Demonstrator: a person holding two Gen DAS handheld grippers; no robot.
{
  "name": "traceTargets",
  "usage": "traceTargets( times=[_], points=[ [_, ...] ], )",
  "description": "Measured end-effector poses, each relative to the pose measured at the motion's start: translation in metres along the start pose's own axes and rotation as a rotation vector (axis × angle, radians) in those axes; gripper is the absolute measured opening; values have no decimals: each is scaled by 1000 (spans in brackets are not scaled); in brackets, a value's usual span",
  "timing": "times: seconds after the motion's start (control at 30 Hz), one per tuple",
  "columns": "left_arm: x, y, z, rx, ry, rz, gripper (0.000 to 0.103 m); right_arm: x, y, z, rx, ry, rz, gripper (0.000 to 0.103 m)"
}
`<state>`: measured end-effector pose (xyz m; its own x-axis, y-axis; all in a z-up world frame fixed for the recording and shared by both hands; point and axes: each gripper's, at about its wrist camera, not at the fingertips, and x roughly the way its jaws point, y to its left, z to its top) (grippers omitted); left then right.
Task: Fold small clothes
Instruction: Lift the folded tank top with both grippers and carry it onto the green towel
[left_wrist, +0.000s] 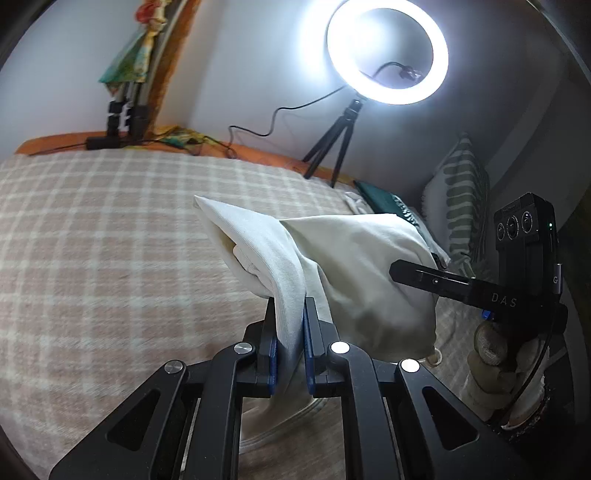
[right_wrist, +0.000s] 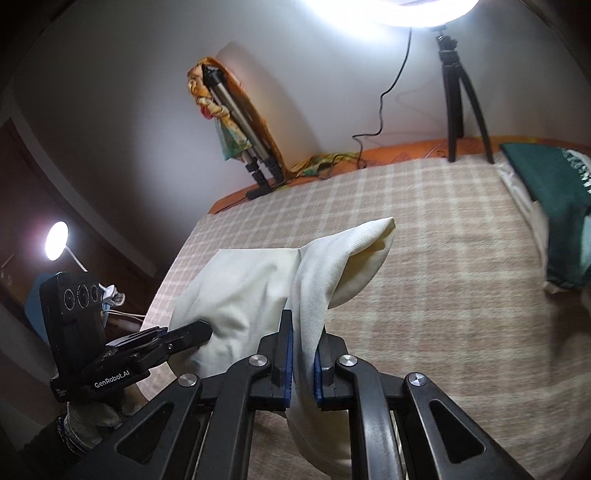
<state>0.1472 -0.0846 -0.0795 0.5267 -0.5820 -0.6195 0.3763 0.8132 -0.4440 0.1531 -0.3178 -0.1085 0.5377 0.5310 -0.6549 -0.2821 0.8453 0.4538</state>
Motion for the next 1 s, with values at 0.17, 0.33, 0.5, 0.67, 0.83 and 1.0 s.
traceTargets(
  times=[0.17,0.33,0.5,0.67,0.83,1.0],
  points=[
    [14,-26,13,36,-5,-31,9,-23,-20,8,-13,-30,-36,6],
    [33,-59,32,80,-16,-61,9,-50,-48,17,-21,-68,-80,6],
    [56,-94,48,125,-24,-90,9,-78,-83,27,-22,-105,-129,6],
    [83,-129,60,170,-20,-120,9,-106,-112,41,-32,-142,-182,6],
    [112,-160,73,201,-25,-136,9,-126,-143,58,-28,-164,-230,6],
    [138,-188,86,246,-42,-136,9,-144,-177,81,-35,-196,-272,6]
  ],
)
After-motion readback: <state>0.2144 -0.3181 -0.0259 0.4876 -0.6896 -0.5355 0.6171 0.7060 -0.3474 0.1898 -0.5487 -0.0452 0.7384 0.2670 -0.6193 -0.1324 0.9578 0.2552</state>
